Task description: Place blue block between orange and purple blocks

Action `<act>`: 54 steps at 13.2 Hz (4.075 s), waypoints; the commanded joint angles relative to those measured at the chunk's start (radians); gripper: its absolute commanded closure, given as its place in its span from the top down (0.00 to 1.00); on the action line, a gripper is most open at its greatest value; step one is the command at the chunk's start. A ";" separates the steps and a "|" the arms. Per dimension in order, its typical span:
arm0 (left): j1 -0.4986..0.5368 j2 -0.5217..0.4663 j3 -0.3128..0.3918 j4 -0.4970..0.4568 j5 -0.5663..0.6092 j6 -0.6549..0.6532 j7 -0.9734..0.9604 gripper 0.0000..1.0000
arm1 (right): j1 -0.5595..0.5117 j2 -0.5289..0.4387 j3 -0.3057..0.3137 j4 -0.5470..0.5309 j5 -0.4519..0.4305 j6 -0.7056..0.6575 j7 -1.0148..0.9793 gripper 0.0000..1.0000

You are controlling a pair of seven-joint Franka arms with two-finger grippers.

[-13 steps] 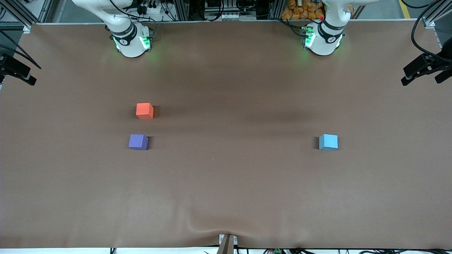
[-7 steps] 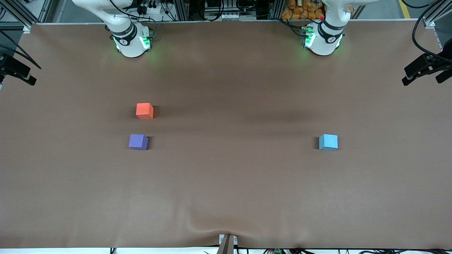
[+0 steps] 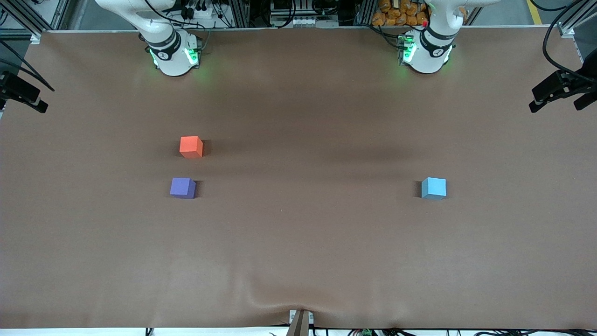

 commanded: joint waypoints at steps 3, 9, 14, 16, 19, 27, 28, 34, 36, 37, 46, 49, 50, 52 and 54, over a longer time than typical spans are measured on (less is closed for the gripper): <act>-0.032 0.037 -0.024 -0.065 0.005 -0.003 0.033 1.00 | -0.034 -0.004 0.009 0.005 0.014 -0.010 -0.011 1.00; -0.046 0.126 -0.101 -0.252 0.005 0.235 0.085 1.00 | -0.034 -0.002 0.009 0.005 0.015 -0.009 -0.011 1.00; -0.029 0.192 -0.136 -0.427 0.014 0.496 0.194 1.00 | -0.034 -0.002 0.009 0.005 0.017 -0.014 -0.011 1.00; -0.007 0.215 -0.138 -0.514 0.002 0.633 0.194 1.00 | -0.035 -0.002 0.009 0.005 0.017 -0.014 -0.011 1.00; 0.031 0.310 -0.136 -0.538 0.003 0.749 0.194 1.00 | -0.034 -0.002 0.009 0.005 0.017 -0.014 -0.011 1.00; 0.046 0.459 -0.139 -0.539 0.000 0.960 0.079 1.00 | -0.034 -0.002 0.011 0.005 0.017 -0.015 -0.011 1.00; 0.049 0.468 -0.139 -0.539 0.002 0.960 0.079 1.00 | -0.034 -0.002 0.011 0.005 0.017 -0.015 -0.011 1.00; 0.056 0.505 -0.139 -0.532 0.002 0.985 0.076 0.99 | -0.034 -0.002 0.011 0.005 0.017 -0.015 -0.011 1.00; 0.054 0.517 -0.139 -0.522 0.002 0.986 0.076 0.89 | -0.034 -0.002 0.011 0.005 0.017 -0.015 -0.011 1.00; 0.051 0.522 -0.139 -0.516 0.002 0.986 0.076 0.85 | -0.034 -0.002 0.011 0.005 0.017 -0.015 -0.011 1.00; 0.025 0.511 -0.203 -0.461 0.002 0.977 0.074 0.00 | -0.034 -0.002 0.011 0.005 0.017 -0.014 -0.011 1.00; 0.011 0.508 -0.288 -0.385 0.002 0.910 0.001 0.00 | -0.034 -0.002 0.011 0.005 0.017 -0.015 -0.011 1.00; 0.003 0.509 -0.326 -0.352 0.002 0.899 -0.034 0.00 | -0.034 -0.002 0.011 0.005 0.017 -0.015 -0.010 1.00; -0.067 0.522 -0.352 -0.258 0.002 0.816 -0.109 0.00 | -0.034 -0.002 0.009 0.005 0.015 -0.015 -0.008 1.00; -0.157 0.563 -0.352 -0.141 0.003 0.732 -0.191 0.00 | -0.032 0.001 0.011 0.005 0.015 -0.017 -0.008 1.00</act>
